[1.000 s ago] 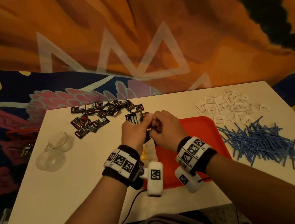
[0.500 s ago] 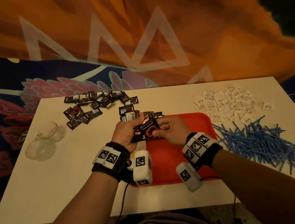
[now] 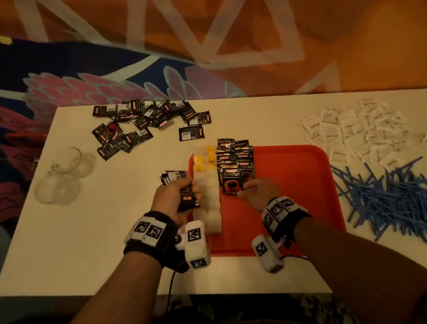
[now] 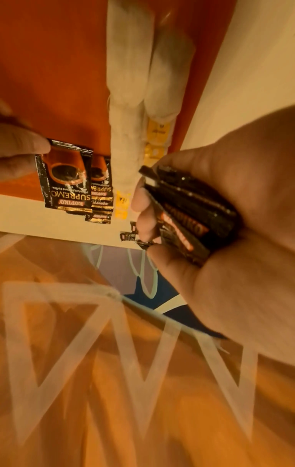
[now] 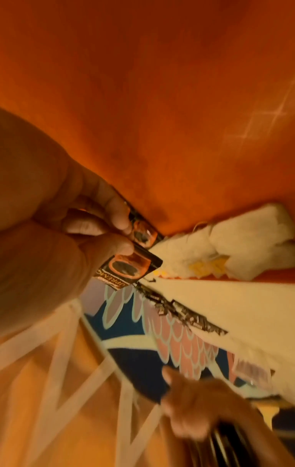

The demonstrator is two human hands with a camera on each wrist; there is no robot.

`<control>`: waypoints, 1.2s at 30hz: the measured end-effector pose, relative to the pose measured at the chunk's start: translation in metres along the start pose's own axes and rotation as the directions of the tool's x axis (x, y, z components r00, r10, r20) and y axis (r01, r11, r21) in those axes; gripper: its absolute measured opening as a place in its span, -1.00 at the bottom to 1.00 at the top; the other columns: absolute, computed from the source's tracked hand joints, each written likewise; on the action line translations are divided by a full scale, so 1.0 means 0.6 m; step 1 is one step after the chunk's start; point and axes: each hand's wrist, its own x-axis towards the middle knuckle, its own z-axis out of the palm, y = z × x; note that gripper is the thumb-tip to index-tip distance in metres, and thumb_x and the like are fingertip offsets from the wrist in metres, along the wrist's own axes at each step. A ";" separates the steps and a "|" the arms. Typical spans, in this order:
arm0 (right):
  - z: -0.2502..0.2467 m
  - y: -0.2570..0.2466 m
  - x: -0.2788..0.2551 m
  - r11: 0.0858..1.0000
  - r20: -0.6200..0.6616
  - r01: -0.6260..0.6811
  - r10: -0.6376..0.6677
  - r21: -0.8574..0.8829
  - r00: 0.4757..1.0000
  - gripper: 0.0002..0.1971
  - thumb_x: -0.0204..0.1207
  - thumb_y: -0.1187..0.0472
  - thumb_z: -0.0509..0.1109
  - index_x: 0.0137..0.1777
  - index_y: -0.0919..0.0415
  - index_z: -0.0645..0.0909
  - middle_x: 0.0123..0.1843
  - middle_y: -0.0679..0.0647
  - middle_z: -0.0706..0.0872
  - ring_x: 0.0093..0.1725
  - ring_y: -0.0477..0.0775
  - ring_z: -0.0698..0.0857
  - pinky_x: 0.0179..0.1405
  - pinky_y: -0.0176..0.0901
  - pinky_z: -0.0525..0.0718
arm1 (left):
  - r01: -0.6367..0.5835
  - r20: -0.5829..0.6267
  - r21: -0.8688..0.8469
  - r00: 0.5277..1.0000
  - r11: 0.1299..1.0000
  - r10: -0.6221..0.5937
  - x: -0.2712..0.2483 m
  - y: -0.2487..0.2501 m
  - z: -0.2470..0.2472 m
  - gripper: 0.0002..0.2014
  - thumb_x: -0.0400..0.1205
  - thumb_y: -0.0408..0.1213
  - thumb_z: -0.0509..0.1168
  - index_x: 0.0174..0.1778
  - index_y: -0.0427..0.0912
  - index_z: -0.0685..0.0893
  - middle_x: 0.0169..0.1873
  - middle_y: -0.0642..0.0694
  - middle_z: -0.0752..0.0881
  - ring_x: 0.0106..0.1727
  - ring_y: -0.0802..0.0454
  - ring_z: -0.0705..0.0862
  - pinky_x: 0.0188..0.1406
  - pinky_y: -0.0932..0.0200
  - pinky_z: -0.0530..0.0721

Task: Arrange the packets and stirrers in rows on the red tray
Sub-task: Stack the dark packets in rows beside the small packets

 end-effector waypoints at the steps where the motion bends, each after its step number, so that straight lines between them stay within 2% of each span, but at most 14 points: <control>1: 0.005 0.001 0.008 1.000 -0.005 -0.029 0.029 0.000 1.000 -0.69 0.54 0.11 0.49 0.24 0.18 0.71 0.19 0.04 0.74 0.09 -0.02 0.66 -0.06 -0.24 0.60 | -0.002 -0.010 -0.002 1.000 1.000 0.002 0.004 -0.003 -0.010 -0.92 0.72 -0.45 0.21 0.00 -0.23 0.60 -0.41 -0.13 0.63 -0.47 0.04 0.58 -0.49 0.16 0.61; 5: 0.022 0.005 0.036 0.992 -0.022 -0.129 0.129 0.010 0.991 -0.66 0.55 0.14 0.49 0.31 0.16 0.67 0.31 0.06 0.70 0.18 0.02 0.66 -0.11 -0.32 0.55 | -0.028 -0.040 0.011 0.999 1.000 0.028 0.016 -0.010 -0.047 -0.92 0.70 -0.46 0.25 0.02 -0.25 0.61 -0.39 -0.15 0.63 -0.47 0.01 0.60 -0.54 0.14 0.64; 8: 0.029 0.003 0.051 0.988 -0.037 -0.149 0.148 -0.038 0.988 -0.66 0.56 0.12 0.48 0.32 0.16 0.66 0.36 0.06 0.67 0.28 0.04 0.64 -0.43 -0.51 0.36 | -0.036 -0.046 0.020 0.998 0.999 0.037 0.021 -0.011 -0.066 -0.92 0.71 -0.46 0.23 0.00 -0.24 0.61 -0.42 -0.15 0.64 -0.47 0.00 0.59 -0.51 0.13 0.63; 10: 0.034 0.003 0.063 0.985 -0.041 -0.158 0.155 -0.069 0.987 -0.66 0.56 0.10 0.48 0.30 0.14 0.67 0.37 0.06 0.66 0.30 0.03 0.64 -0.49 -0.55 0.27 | -0.036 -0.040 0.004 0.999 0.999 0.036 0.024 -0.012 -0.075 -0.91 0.71 -0.47 0.21 0.02 -0.23 0.59 -0.42 -0.15 0.63 -0.45 0.00 0.58 -0.48 0.13 0.61; 12: 0.039 0.001 0.073 0.984 -0.048 -0.159 0.155 -0.082 0.987 -0.68 0.55 0.10 0.49 0.27 0.14 0.69 0.35 0.05 0.67 0.28 0.02 0.65 -0.43 -0.54 0.37 | -0.036 -0.049 0.002 0.998 0.999 0.036 0.028 -0.014 -0.084 -0.89 0.71 -0.47 0.22 0.06 -0.22 0.61 -0.39 -0.15 0.64 -0.42 0.00 0.59 -0.45 0.11 0.61; 14: 0.042 0.001 0.079 0.982 -0.065 -0.171 0.166 -0.076 0.984 -0.70 0.52 0.10 0.52 0.23 0.14 0.70 0.32 0.06 0.67 0.27 0.05 0.64 -0.11 -0.40 0.61 | -0.037 -0.061 0.010 0.997 0.999 0.038 0.030 -0.014 -0.090 -0.88 0.70 -0.47 0.24 0.08 -0.22 0.62 -0.38 -0.15 0.64 -0.41 0.00 0.60 -0.44 0.10 0.62; 15: 0.043 0.001 0.082 0.982 -0.078 -0.176 0.170 -0.073 0.982 -0.71 0.51 0.10 0.53 0.20 0.14 0.70 0.31 0.06 0.68 0.27 0.05 0.64 0.01 -0.31 0.63 | -0.038 -0.064 0.012 0.997 0.999 0.038 0.031 -0.014 -0.092 -0.88 0.70 -0.47 0.24 0.08 -0.22 0.62 -0.38 -0.15 0.65 -0.42 0.00 0.60 -0.44 0.10 0.62; 21: 0.050 0.001 0.089 0.983 -0.119 -0.175 0.168 -0.048 0.979 -0.75 0.48 0.08 0.55 0.12 0.11 0.71 0.27 0.05 0.69 0.25 0.04 0.63 0.09 -0.23 0.61 | -0.044 -0.054 -0.002 0.998 0.999 0.044 0.035 -0.012 -0.095 -0.84 0.70 -0.47 0.24 0.15 -0.23 0.61 -0.36 -0.15 0.65 -0.42 0.00 0.61 -0.44 0.11 0.63; 22: 0.051 0.000 0.090 0.984 -0.127 -0.176 0.171 -0.033 0.977 -0.75 0.48 0.08 0.56 0.11 0.11 0.71 0.27 0.04 0.69 0.20 0.02 0.63 0.06 -0.24 0.62 | -0.045 -0.050 -0.002 0.998 0.999 0.045 0.035 -0.012 -0.094 -0.84 0.70 -0.47 0.24 0.15 -0.22 0.61 -0.36 -0.15 0.65 -0.42 0.00 0.61 -0.43 0.11 0.63; 24: 0.051 -0.004 0.089 0.984 -0.128 -0.175 0.169 -0.037 0.977 -0.75 0.49 0.06 0.55 0.11 0.11 0.72 0.28 0.03 0.69 0.08 -0.04 0.61 -0.18 -0.35 0.58 | -0.046 -0.045 0.001 0.998 0.999 0.046 0.036 -0.013 -0.094 -0.84 0.70 -0.47 0.24 0.15 -0.22 0.61 -0.36 -0.15 0.65 -0.41 0.01 0.62 -0.42 0.11 0.64; 26: 0.050 -0.007 0.087 0.980 -0.105 -0.171 0.160 -0.100 0.982 -0.75 0.52 0.00 0.51 0.12 0.08 0.71 0.30 0.02 0.68 0.06 -0.06 0.60 -0.45 -0.42 0.37 | -0.043 -0.043 0.001 0.998 0.999 0.043 0.037 -0.013 -0.094 -0.82 0.70 -0.47 0.25 0.18 -0.23 0.61 -0.34 -0.15 0.66 -0.40 0.01 0.62 -0.41 0.11 0.65; 29: 0.050 -0.008 0.088 0.977 -0.110 -0.166 0.152 -0.135 0.982 -0.74 0.53 -0.03 0.49 0.12 0.08 0.71 0.29 0.03 0.69 0.22 0.02 0.65 -0.32 -0.36 0.43 | -0.041 -0.042 -0.005 0.998 0.999 0.041 0.038 -0.013 -0.096 -0.82 0.70 -0.47 0.25 0.18 -0.22 0.61 -0.34 -0.14 0.66 -0.39 0.01 0.62 -0.41 0.11 0.65; 33: 0.051 -0.007 0.087 0.975 -0.114 -0.158 0.141 -0.156 0.983 -0.72 0.53 -0.04 0.49 0.14 0.09 0.72 0.26 0.01 0.72 0.17 -0.01 0.67 -0.43 -0.39 0.38 | -0.032 -0.039 -0.026 0.999 0.999 0.031 0.035 -0.013 -0.095 -0.80 0.69 -0.47 0.25 0.20 -0.23 0.60 -0.33 -0.15 0.67 -0.38 0.00 0.63 -0.40 0.10 0.67; 36: 0.050 -0.005 0.088 0.978 -0.129 -0.159 0.142 -0.133 0.981 -0.73 0.53 -0.02 0.50 0.13 0.09 0.73 0.26 0.02 0.72 0.20 0.03 0.68 -0.29 -0.35 0.49 | -0.019 -0.023 -0.043 1.000 0.999 0.018 0.033 -0.012 -0.093 -0.80 0.68 -0.46 0.26 0.21 -0.22 0.60 -0.32 -0.15 0.68 -0.37 0.01 0.64 -0.40 0.12 0.68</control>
